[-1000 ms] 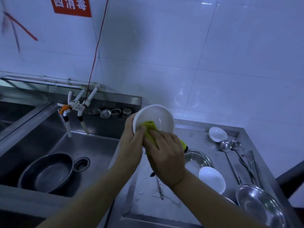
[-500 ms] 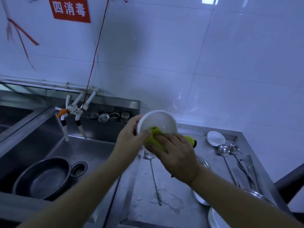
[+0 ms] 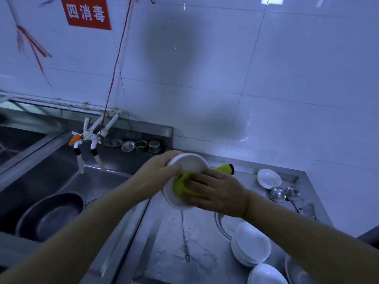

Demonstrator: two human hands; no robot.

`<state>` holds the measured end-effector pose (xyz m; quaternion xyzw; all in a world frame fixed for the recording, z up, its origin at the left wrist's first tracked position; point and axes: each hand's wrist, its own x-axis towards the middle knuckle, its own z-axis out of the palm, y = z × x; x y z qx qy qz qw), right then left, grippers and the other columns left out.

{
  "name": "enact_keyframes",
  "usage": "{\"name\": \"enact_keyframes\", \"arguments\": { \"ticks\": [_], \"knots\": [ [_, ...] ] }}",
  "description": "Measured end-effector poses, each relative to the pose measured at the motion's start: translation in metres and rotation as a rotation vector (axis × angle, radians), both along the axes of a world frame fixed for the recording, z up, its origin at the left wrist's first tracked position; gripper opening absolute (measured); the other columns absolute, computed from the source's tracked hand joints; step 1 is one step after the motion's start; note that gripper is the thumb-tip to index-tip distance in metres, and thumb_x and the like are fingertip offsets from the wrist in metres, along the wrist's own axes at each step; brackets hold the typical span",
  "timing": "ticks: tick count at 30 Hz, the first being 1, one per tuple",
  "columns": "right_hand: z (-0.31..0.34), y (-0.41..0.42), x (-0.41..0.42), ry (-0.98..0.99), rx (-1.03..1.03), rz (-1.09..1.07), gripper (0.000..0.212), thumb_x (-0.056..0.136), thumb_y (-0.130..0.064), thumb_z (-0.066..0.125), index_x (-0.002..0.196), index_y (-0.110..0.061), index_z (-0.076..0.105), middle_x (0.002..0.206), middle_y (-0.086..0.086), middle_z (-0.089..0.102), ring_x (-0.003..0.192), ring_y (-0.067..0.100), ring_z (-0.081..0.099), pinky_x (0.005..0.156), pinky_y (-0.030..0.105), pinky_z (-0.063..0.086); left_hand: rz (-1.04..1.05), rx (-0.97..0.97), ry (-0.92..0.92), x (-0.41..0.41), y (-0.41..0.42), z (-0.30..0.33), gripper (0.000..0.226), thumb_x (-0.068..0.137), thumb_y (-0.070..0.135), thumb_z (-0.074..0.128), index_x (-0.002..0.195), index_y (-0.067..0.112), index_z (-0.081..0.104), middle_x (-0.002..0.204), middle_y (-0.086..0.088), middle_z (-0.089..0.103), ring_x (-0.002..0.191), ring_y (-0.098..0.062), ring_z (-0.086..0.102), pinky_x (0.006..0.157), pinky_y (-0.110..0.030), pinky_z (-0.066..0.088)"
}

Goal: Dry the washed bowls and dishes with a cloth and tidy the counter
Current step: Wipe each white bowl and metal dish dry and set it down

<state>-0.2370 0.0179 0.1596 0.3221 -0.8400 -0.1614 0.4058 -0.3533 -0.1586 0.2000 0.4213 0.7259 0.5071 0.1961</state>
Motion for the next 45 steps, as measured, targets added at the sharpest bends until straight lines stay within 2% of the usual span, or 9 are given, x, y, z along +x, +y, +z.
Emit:
{"name": "enact_keyframes", "arguments": {
  "ticks": [3,6,9,13,19,24,28,37,45],
  "knots": [
    [0.002,-0.009,-0.005,0.076,-0.167,-0.113,0.01,0.091,-0.017,0.067,0.097,-0.016,0.075,0.103,0.011,0.072,0.093,0.027,0.067,0.08,0.037,0.052,0.24,0.215,-0.133,0.01,0.009,0.0,0.026,0.073,0.033,0.058,0.097,0.041,0.063,0.09,0.014,0.066,0.081,0.0,0.06,0.066,-0.018,0.046],
    [-0.002,-0.035,-0.009,0.136,-0.421,-0.258,0.017,0.092,-0.02,0.065,0.107,-0.015,0.072,0.108,0.009,0.071,0.092,0.025,0.067,0.074,0.039,0.053,0.409,0.463,-0.112,0.038,0.024,-0.02,0.037,0.087,0.013,0.06,0.117,0.034,0.053,0.101,0.016,0.062,0.091,0.003,0.059,0.068,-0.008,0.048],
    [-0.009,-0.055,-0.01,0.138,-0.614,-0.273,0.02,0.092,-0.021,0.065,0.109,-0.013,0.071,0.111,0.008,0.07,0.095,0.024,0.066,0.076,0.037,0.051,0.423,0.592,-0.125,0.053,0.032,-0.025,0.033,0.092,0.021,0.048,0.119,0.04,0.049,0.105,0.021,0.062,0.098,0.0,0.06,0.076,-0.012,0.049],
    [-0.008,-0.036,-0.002,0.093,-0.458,-0.11,0.021,0.092,-0.018,0.065,0.113,-0.016,0.071,0.114,0.009,0.069,0.1,0.022,0.066,0.079,0.036,0.052,0.346,0.511,-0.03,0.043,0.017,-0.016,0.029,0.086,0.033,0.045,0.112,0.042,0.055,0.106,0.019,0.062,0.101,-0.005,0.058,0.082,-0.02,0.048],
    [0.009,0.014,-0.002,0.026,-0.027,0.144,0.01,0.091,-0.017,0.067,0.096,-0.015,0.075,0.105,0.012,0.071,0.1,0.028,0.065,0.088,0.038,0.05,0.086,-0.02,-0.02,0.018,-0.002,0.016,0.033,0.072,0.036,0.051,0.103,0.041,0.062,0.103,-0.003,0.064,0.093,-0.025,0.062,0.078,-0.046,0.052],
    [0.006,-0.023,-0.001,0.094,-0.311,-0.066,0.012,0.093,-0.018,0.064,0.101,-0.017,0.073,0.099,0.01,0.071,0.087,0.026,0.065,0.073,0.04,0.05,0.384,0.347,-0.145,0.039,0.006,0.001,0.034,0.067,0.033,0.06,0.099,0.043,0.063,0.098,0.011,0.066,0.092,-0.01,0.061,0.069,-0.022,0.051],
    [0.0,-0.053,0.001,0.084,-0.502,-0.177,0.022,0.095,-0.02,0.062,0.116,-0.02,0.066,0.11,0.008,0.07,0.094,0.025,0.065,0.074,0.04,0.05,0.538,0.599,-0.235,0.065,0.017,-0.02,0.028,0.079,0.026,0.05,0.104,0.037,0.057,0.099,0.006,0.065,0.092,-0.007,0.062,0.071,-0.021,0.052],
    [0.015,0.011,0.008,-0.071,-0.006,0.001,0.02,0.097,-0.018,0.057,0.115,-0.017,0.066,0.121,0.01,0.065,0.114,0.025,0.059,0.102,0.039,0.044,0.291,0.204,-0.087,0.046,-0.005,0.004,0.035,0.071,0.028,0.05,0.103,0.032,0.062,0.095,0.003,0.065,0.086,-0.011,0.06,0.072,-0.029,0.048],
    [0.006,-0.029,0.01,-0.247,-0.218,-0.274,0.074,0.084,-0.023,0.064,0.147,-0.01,0.028,0.156,0.014,0.023,0.145,0.03,0.016,0.116,0.043,0.013,0.311,0.225,-0.139,0.044,0.005,0.007,0.041,0.072,0.027,0.05,0.112,0.023,0.061,0.104,-0.003,0.065,0.1,-0.019,0.059,0.084,-0.03,0.047]
  ]
}}
